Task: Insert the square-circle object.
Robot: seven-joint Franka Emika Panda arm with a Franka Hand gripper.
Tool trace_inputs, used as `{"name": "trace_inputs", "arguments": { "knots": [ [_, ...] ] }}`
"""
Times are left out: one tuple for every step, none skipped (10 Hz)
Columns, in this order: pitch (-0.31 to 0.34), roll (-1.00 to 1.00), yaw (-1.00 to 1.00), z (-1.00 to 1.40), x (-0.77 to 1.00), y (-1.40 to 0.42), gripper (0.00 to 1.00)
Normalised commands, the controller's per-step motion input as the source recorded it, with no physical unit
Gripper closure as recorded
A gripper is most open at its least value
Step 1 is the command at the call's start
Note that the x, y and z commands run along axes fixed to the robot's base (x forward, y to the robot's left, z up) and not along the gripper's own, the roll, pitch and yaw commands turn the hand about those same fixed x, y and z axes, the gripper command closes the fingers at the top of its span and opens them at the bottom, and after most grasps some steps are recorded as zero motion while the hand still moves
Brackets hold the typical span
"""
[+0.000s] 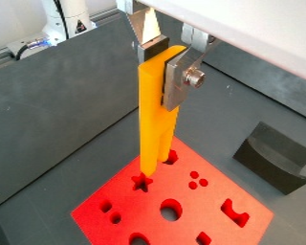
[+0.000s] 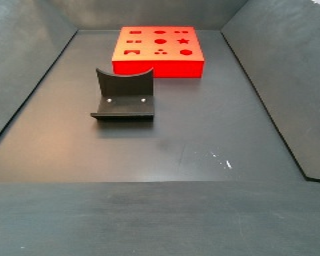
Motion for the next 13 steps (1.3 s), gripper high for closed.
{"name": "trace_inputs", "arguments": {
  "knots": [
    [0.0, 0.0, 0.0, 0.0, 0.0, 0.0, 1.0],
    [0.0, 0.0, 0.0, 0.0, 0.0, -0.04, 1.0],
    [0.014, 0.13, -0.31, 0.0, 0.0, -0.21, 1.0],
    [0.0, 0.12, -0.89, 0.0, 0.0, -0.19, 1.0],
    [0.0, 0.08, -0.93, 0.0, 0.0, -0.23, 1.0],
    [0.0, 0.06, -0.95, 0.0, 0.0, -0.21, 1.0],
    [0.0, 0.06, -0.87, -0.05, 0.0, -0.36, 1.0],
    [0.006, 0.0, -0.93, -0.13, 0.0, -0.28, 1.0],
    [0.0, 0.0, -0.94, -0.13, 0.01, -0.27, 1.0],
    [0.01, -0.05, -0.93, -0.14, 0.0, -0.2, 1.0],
    [0.109, -0.15, -0.78, -0.28, 0.21, -0.02, 1.0],
    [0.12, -0.09, -0.89, -0.35, 0.08, -0.01, 1.0],
    [0.044, -0.08, -1.0, -0.34, 0.0, 0.0, 1.0]
  ]
}}
